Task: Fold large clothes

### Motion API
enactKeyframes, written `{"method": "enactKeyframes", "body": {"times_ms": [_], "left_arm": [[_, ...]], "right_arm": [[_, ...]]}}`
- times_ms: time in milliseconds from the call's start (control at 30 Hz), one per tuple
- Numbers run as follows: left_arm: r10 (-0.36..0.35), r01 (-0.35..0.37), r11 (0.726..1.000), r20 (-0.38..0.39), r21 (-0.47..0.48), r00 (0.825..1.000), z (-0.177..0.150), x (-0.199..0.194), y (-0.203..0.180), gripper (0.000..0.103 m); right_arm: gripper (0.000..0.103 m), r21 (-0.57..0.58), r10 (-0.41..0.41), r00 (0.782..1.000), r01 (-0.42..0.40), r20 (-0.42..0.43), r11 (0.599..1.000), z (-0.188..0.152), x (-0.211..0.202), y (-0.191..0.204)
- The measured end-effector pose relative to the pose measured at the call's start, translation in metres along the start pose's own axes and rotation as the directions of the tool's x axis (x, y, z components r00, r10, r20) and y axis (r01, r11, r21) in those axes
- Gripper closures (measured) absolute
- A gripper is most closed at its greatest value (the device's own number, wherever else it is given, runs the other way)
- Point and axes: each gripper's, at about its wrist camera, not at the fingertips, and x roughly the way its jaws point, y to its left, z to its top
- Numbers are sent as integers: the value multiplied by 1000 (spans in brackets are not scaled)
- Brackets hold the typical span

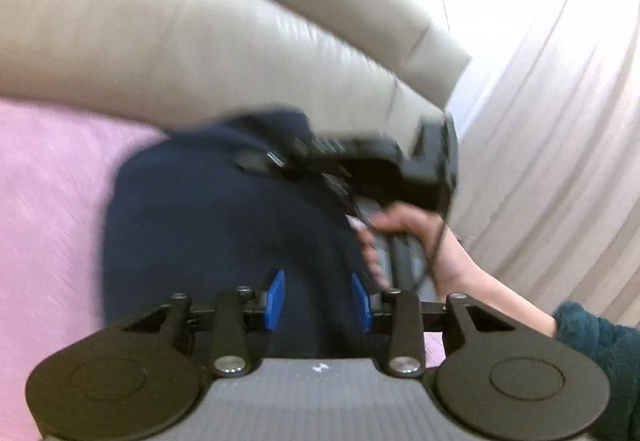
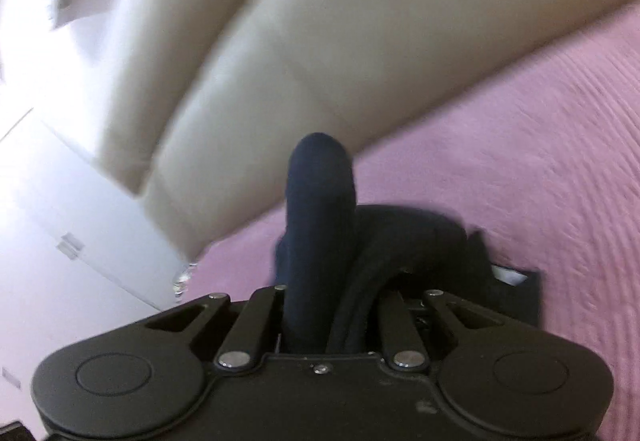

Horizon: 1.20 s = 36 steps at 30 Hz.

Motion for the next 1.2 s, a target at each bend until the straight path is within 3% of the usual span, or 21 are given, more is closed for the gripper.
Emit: {"method": "enactKeyframes", "body": {"times_ms": [100, 167, 233, 300, 333, 433, 500, 533, 567, 600, 633, 667, 733, 833, 900, 933, 967, 1033, 1067, 1133, 1200], "left_arm": [[67, -68, 997, -21, -32, 998, 4, -2, 29, 66], [103, -112, 991, -116, -72, 988, -2, 14, 51, 76], [56, -88, 987, -226, -134, 973, -11, 34, 71, 81], [57, -92, 988, -258, -125, 964, -19, 46, 78, 81], [65, -99, 989, -267, -114, 961, -22, 51, 79, 81], [36, -71, 991, -282, -113, 959, -34, 52, 80, 81], [36, -63, 994, -291, -86, 956, -39, 52, 75, 81], [25, -49, 996, -292, -77, 956, -43, 49, 73, 80], [13, -33, 997, -283, -66, 959, -51, 44, 65, 74], [6, -19, 999, -268, -47, 963, -54, 39, 61, 68], [0, -6, 1000, -257, -23, 966, -58, 32, 56, 52], [7, -7, 1000, -248, 1, 969, -61, 24, 49, 36], [65, -50, 996, -220, 72, 973, -69, 4, 36, 18], [159, -113, 974, -241, 194, 957, -79, 2, 28, 16], [218, -158, 960, -265, 231, 939, -83, 13, 29, 17], [244, -188, 957, -259, 222, 934, -84, 17, 32, 23], [274, -229, 954, -252, 193, 928, -84, 23, 39, 42], [277, -250, 959, -250, 136, 928, -80, 29, 51, 64], [272, -252, 961, -229, 115, 934, -79, 26, 53, 72], [282, -256, 955, -192, 150, 940, -80, 13, 48, 80], [277, -249, 956, -199, 152, 940, -84, 4, 54, 83]], "right_arm": [[85, 107, -2, 993, 15, -119, 994, 6, 19, -43], [52, 204, 15, 989, 16, -147, 979, 6, 18, -61], [40, 261, 31, 985, 15, -172, 965, 3, 5, -70], [37, 287, 92, 973, -29, -211, 957, -6, -12, -74], [23, 292, 109, 966, -37, -234, 956, -13, -20, -73], [21, 232, 88, 942, -11, -324, 973, -42, -43, -64], [23, 183, 57, 940, 6, -337, 983, -58, -51, -52], [43, 167, 47, 938, 12, -344, 986, -66, -57, -47], [83, 140, 23, 941, 26, -338, 990, -72, -61, -40], [82, 119, -5, 953, 43, -304, 992, -76, -66, -34], [82, 138, 6, 964, 32, -264, 990, -78, -73, -29], [83, 170, 36, 972, 3, -231, 985, -78, -78, -24], [83, 243, 109, 979, -65, -171, 968, -73, -89, -18], [83, 231, 140, 979, -103, -147, 968, -62, -93, 6], [83, 225, 157, 979, -126, -129, 966, -59, -100, 21], [83, 234, 174, 979, -145, -109, 961, -58, -103, 24], [83, 238, 184, 979, -159, -86, 958, -58, -110, 27], [86, 177, 169, 984, -158, -52, 971, -57, -123, 32], [91, 127, 146, 989, -140, -37, 982, -58, -130, 30], [95, 133, 85, 995, -77, -55, 988, -65, -127, 11], [96, 143, -42, 991, 60, -130, 988, -83, -108, -21]]}}
